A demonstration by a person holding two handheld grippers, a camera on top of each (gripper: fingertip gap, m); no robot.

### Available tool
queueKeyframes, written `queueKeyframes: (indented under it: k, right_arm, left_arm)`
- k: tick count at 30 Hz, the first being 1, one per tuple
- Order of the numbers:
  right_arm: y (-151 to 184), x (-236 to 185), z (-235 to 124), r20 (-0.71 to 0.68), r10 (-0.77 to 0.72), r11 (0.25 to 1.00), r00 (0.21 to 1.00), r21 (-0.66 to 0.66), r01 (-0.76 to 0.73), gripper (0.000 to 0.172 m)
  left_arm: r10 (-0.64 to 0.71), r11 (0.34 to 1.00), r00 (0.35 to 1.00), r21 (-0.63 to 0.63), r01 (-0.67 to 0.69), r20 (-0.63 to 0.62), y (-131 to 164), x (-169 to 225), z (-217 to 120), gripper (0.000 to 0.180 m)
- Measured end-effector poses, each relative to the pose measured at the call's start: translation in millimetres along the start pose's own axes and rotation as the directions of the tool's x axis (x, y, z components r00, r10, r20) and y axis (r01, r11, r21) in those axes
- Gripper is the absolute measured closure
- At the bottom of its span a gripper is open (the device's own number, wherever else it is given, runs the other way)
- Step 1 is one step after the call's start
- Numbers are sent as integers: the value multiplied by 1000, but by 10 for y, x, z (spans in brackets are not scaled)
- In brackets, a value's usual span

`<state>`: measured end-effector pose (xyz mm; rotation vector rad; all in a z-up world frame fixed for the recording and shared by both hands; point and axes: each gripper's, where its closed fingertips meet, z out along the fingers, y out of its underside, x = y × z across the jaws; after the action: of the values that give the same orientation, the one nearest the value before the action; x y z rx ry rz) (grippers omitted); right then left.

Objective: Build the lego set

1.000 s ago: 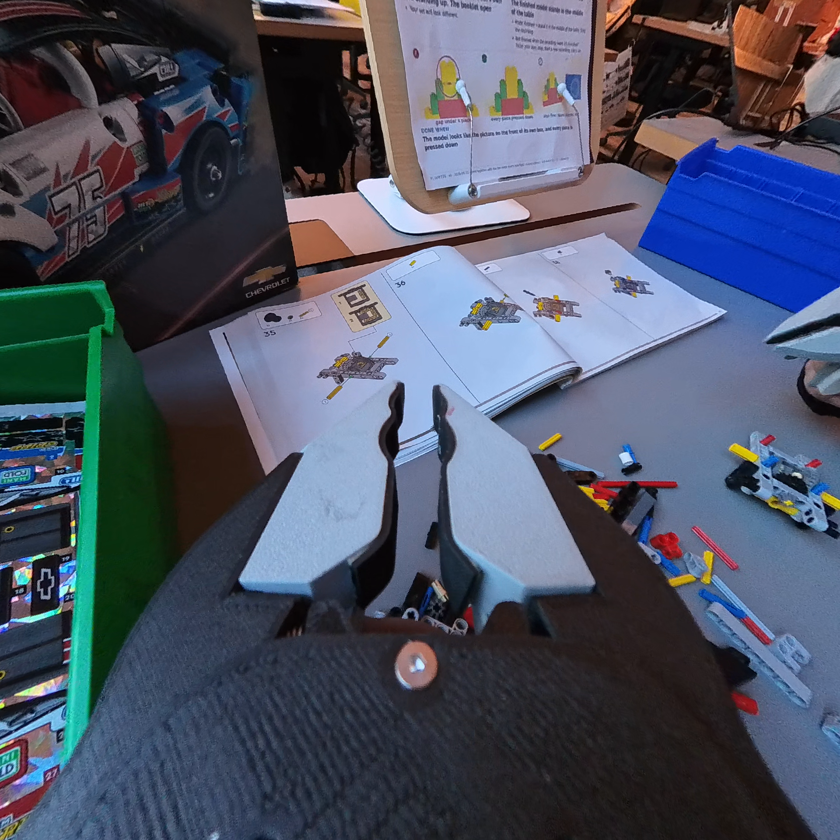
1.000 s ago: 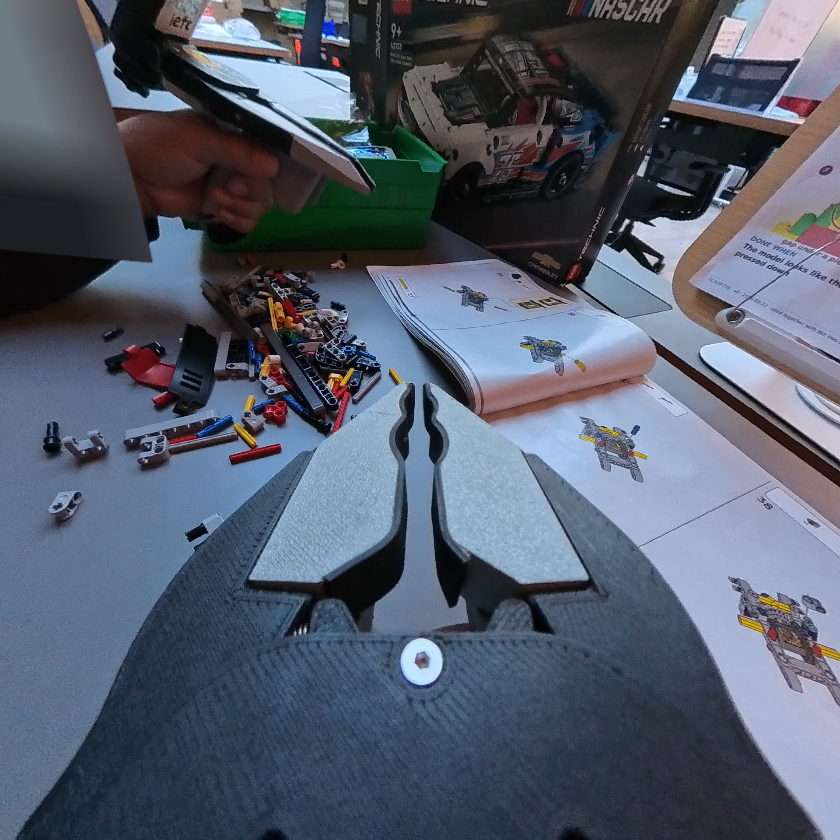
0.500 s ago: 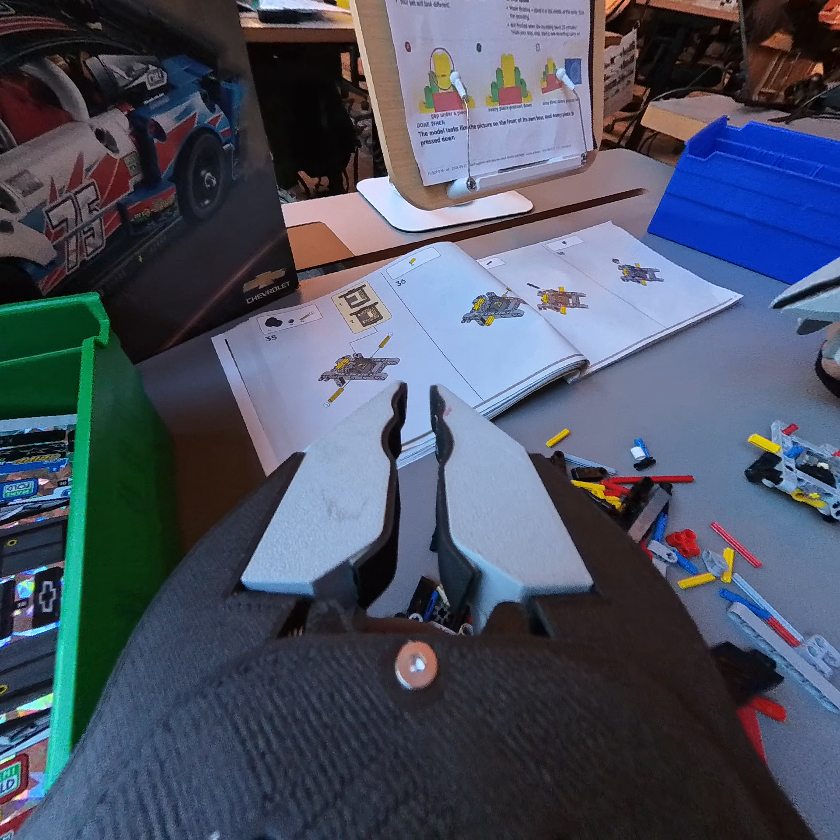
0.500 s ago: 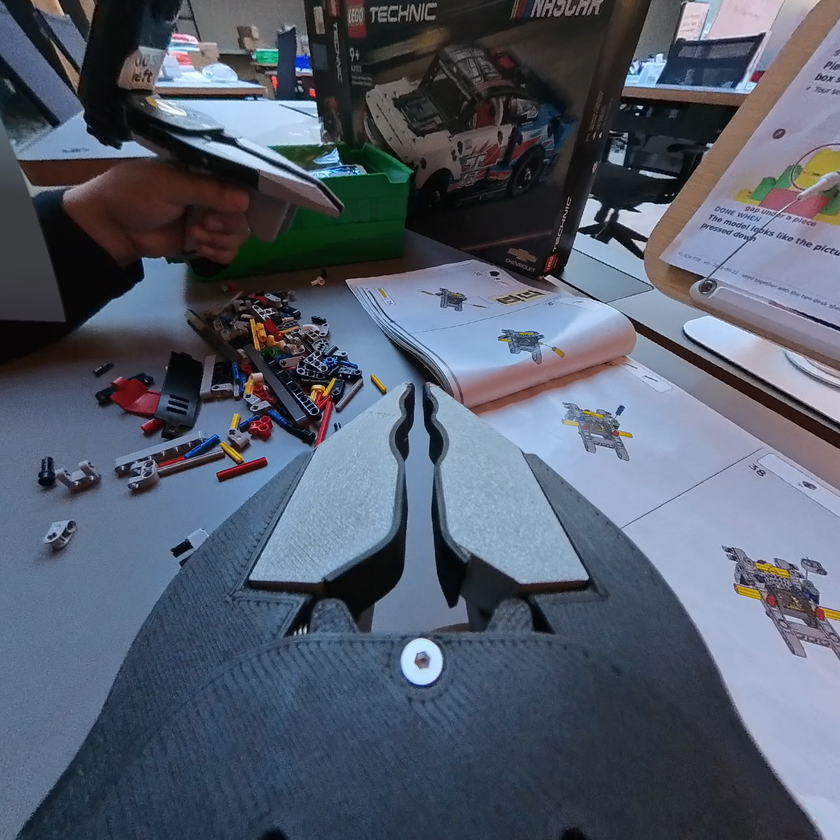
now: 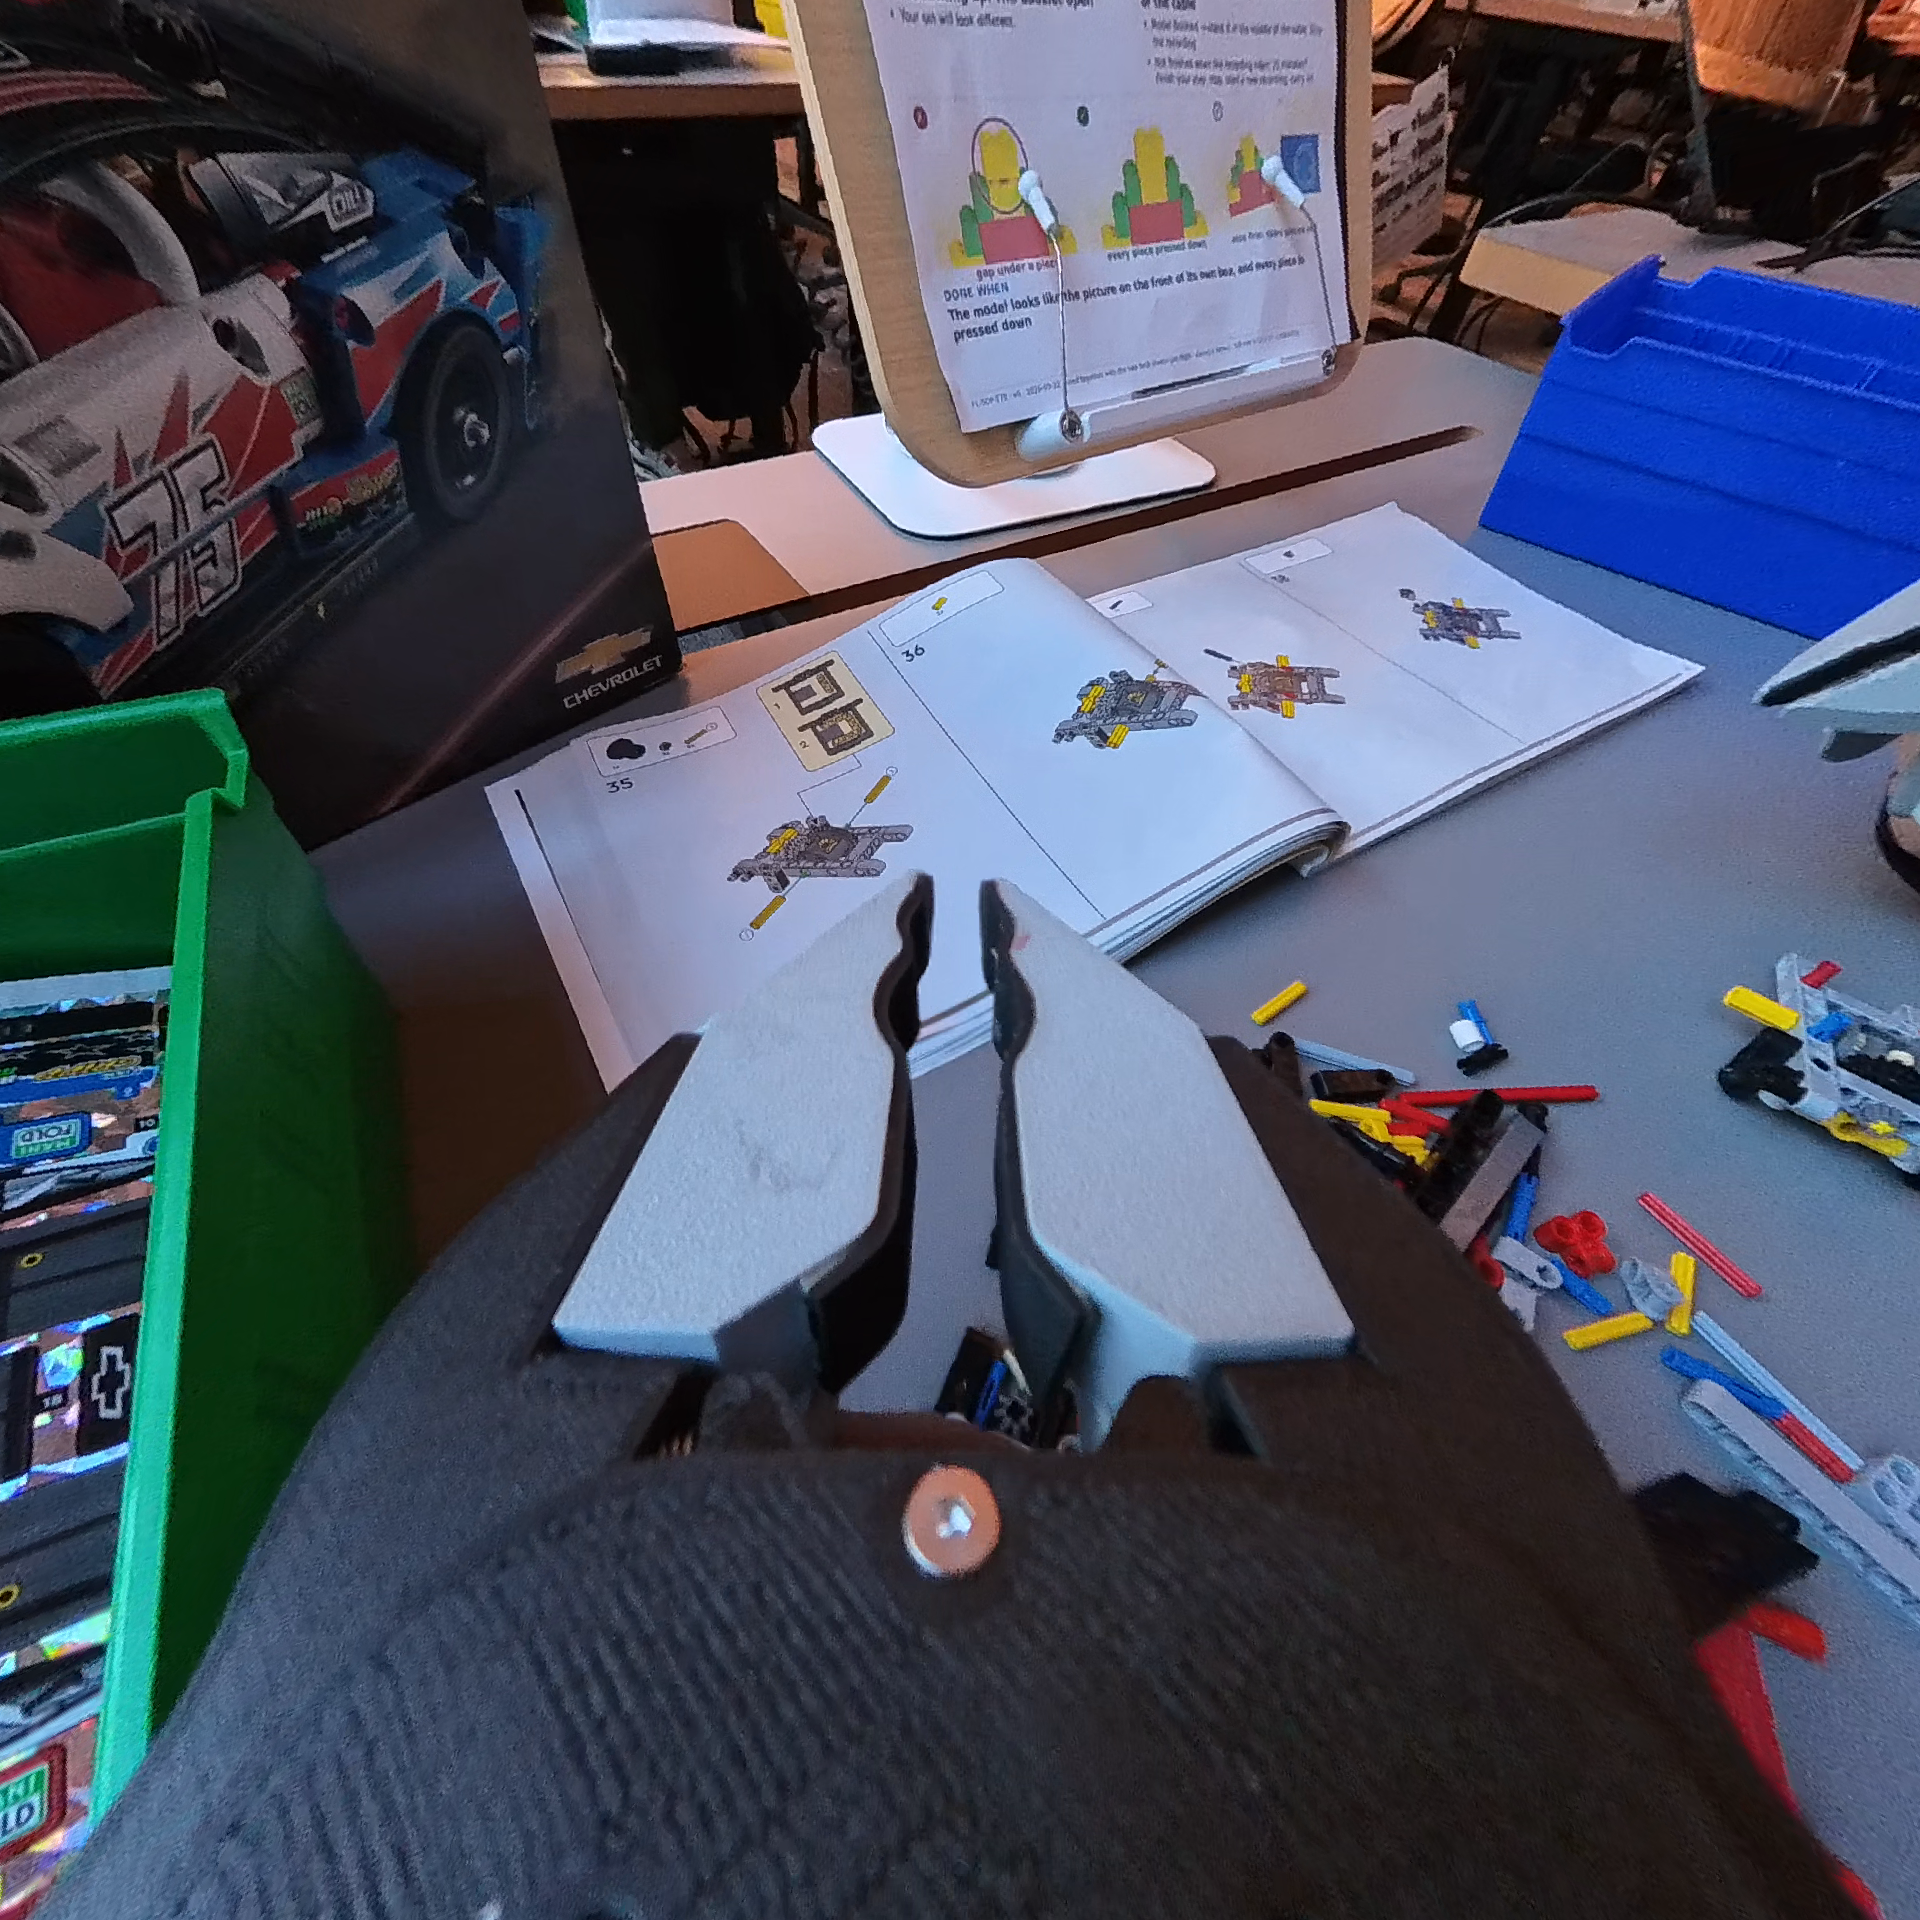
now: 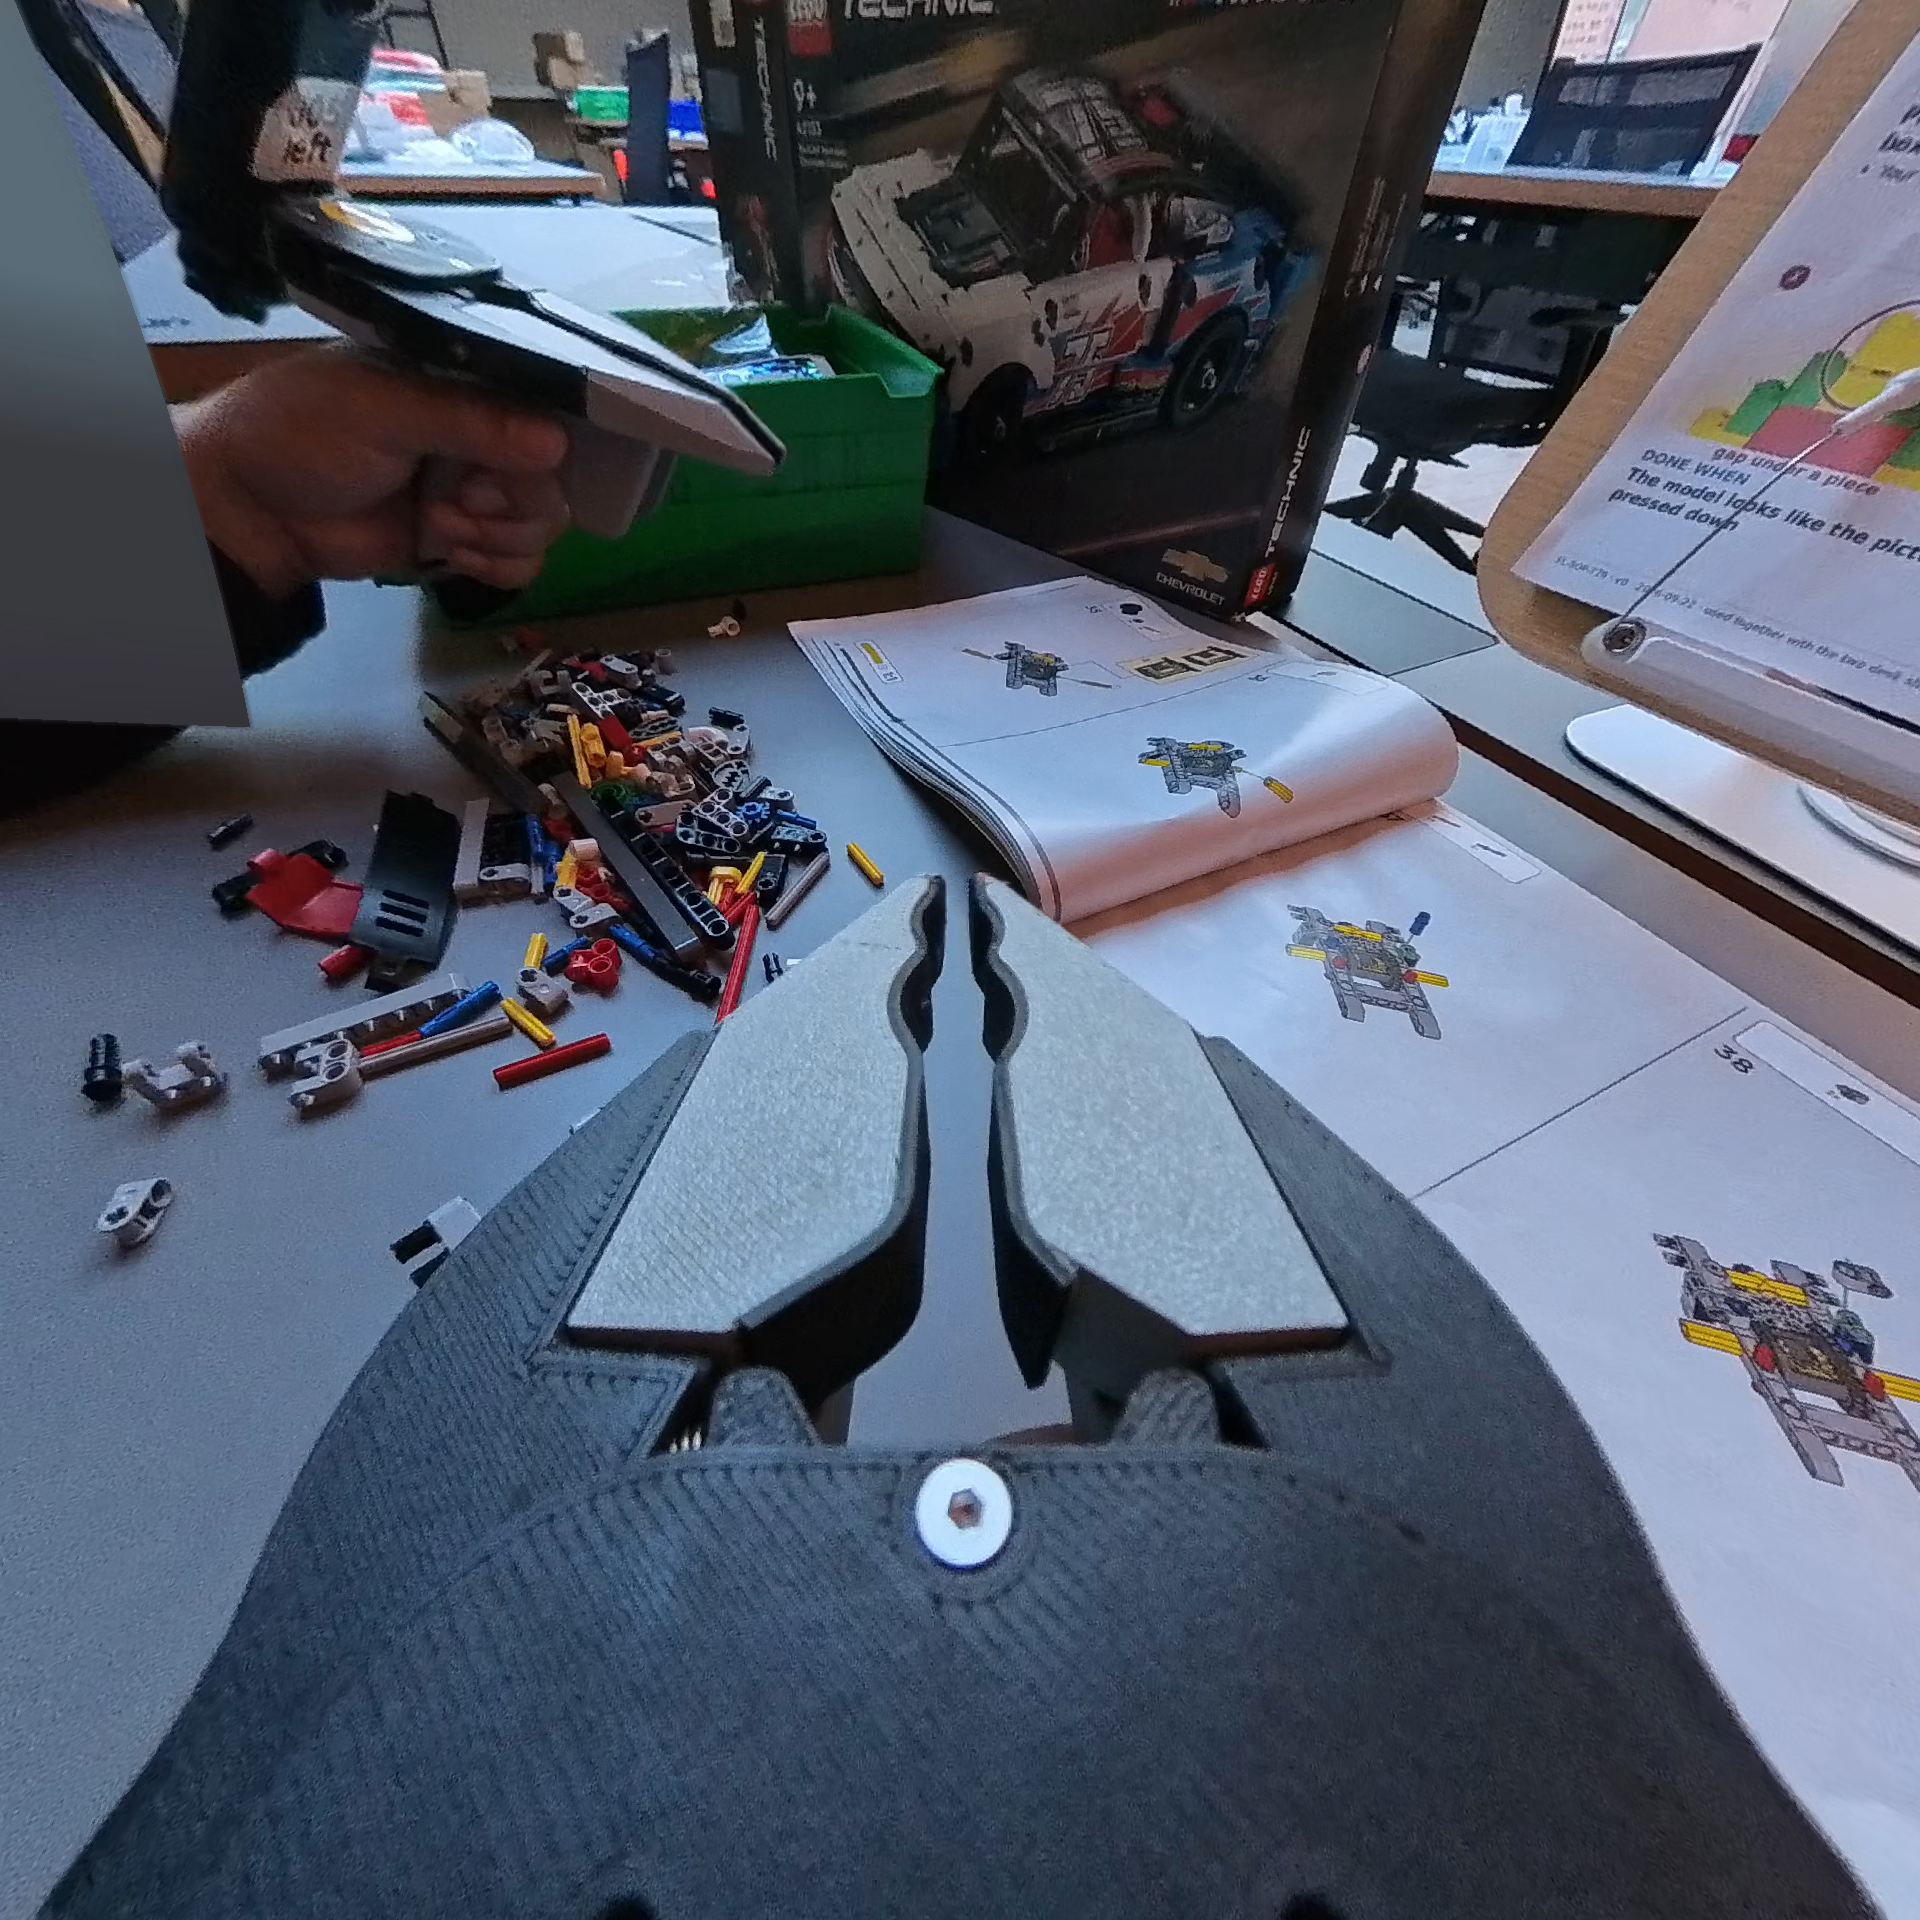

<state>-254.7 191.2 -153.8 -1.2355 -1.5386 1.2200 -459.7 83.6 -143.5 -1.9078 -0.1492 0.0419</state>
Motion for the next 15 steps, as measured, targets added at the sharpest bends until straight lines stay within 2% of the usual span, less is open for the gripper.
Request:
queueKeyframes:
  k: [6,12,15]
  right_arm:
    - [-119,-93,-138,7,-32,999,999,44,32,169]
    - [33,-256,-118,91,-6,1000,996,3,6,166]
    - [117,-239,-84,79,0,1000,997,-15,1,159]
  left_arm:
    - [40,998,999,52,-41,23,-51,35,36,176]
    - [106,993,991,40,-110,78,2,-2,90,176]
    - [92,988,987,110,-107,129,-97,-33,52,178]
